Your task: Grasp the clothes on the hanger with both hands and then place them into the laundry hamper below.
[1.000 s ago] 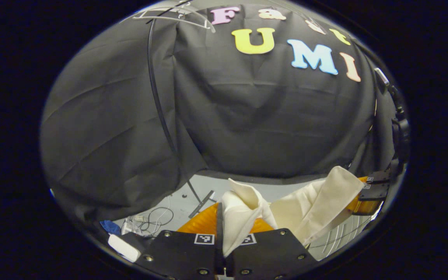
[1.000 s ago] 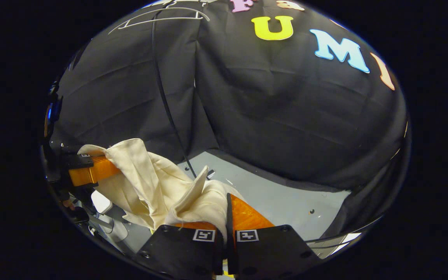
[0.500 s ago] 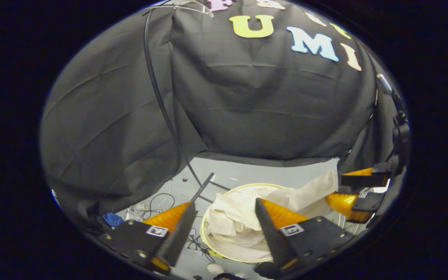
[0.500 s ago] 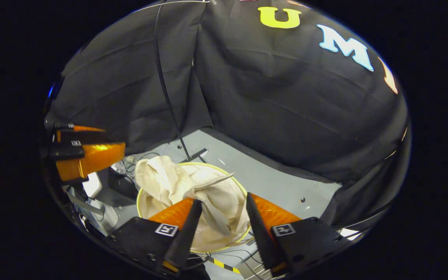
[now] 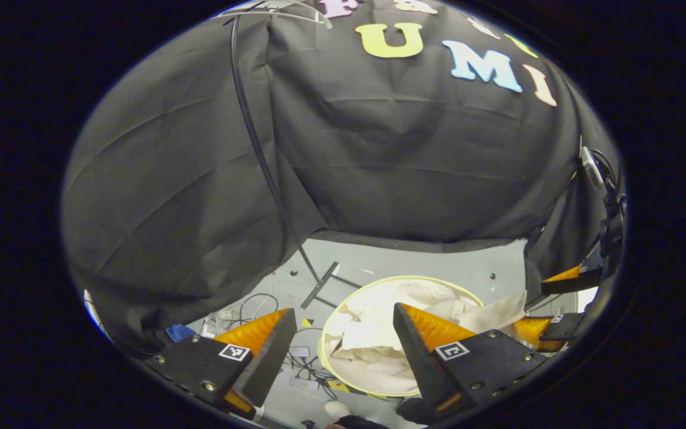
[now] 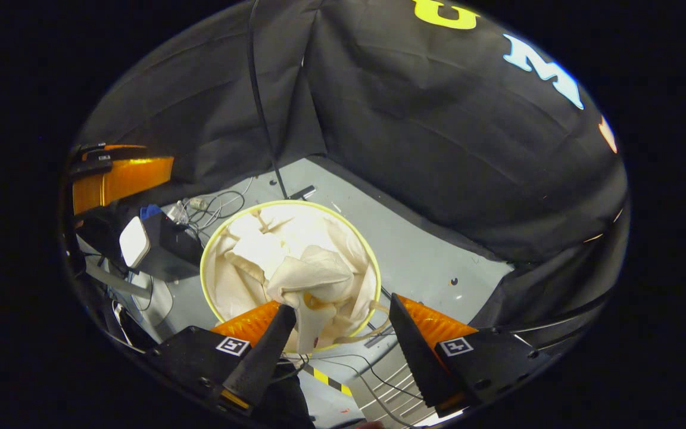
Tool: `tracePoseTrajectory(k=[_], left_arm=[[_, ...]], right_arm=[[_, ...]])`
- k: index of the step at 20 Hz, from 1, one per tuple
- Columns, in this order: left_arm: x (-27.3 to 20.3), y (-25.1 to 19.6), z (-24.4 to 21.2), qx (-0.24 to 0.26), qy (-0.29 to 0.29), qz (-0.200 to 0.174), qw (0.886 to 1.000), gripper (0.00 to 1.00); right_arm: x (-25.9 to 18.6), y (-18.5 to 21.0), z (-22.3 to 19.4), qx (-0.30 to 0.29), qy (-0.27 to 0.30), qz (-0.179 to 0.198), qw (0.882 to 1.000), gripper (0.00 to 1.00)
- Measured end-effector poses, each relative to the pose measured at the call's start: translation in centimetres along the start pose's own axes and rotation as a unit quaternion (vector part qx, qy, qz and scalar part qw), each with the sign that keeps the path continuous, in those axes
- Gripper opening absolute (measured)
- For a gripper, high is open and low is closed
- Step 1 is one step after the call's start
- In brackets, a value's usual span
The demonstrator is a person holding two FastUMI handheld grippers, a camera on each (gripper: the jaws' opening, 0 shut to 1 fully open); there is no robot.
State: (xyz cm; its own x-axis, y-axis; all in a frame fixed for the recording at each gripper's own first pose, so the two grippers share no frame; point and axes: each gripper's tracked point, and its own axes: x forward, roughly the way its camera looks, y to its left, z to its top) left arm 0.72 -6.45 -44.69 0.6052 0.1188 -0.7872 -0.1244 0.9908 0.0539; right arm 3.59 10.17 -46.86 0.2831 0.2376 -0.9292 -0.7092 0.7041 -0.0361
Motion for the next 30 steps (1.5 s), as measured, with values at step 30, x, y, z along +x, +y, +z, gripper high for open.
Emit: tracePoseTrajectory(k=[30], left_arm=[[-22.7, 7.9, 9.8, 0.056, -0.231, -0.147, 0.960, 0.96]], right_arm=[[-24.4, 6.1, 2.7, 0.239, -0.241, -0.122, 0.933, 0.98]])
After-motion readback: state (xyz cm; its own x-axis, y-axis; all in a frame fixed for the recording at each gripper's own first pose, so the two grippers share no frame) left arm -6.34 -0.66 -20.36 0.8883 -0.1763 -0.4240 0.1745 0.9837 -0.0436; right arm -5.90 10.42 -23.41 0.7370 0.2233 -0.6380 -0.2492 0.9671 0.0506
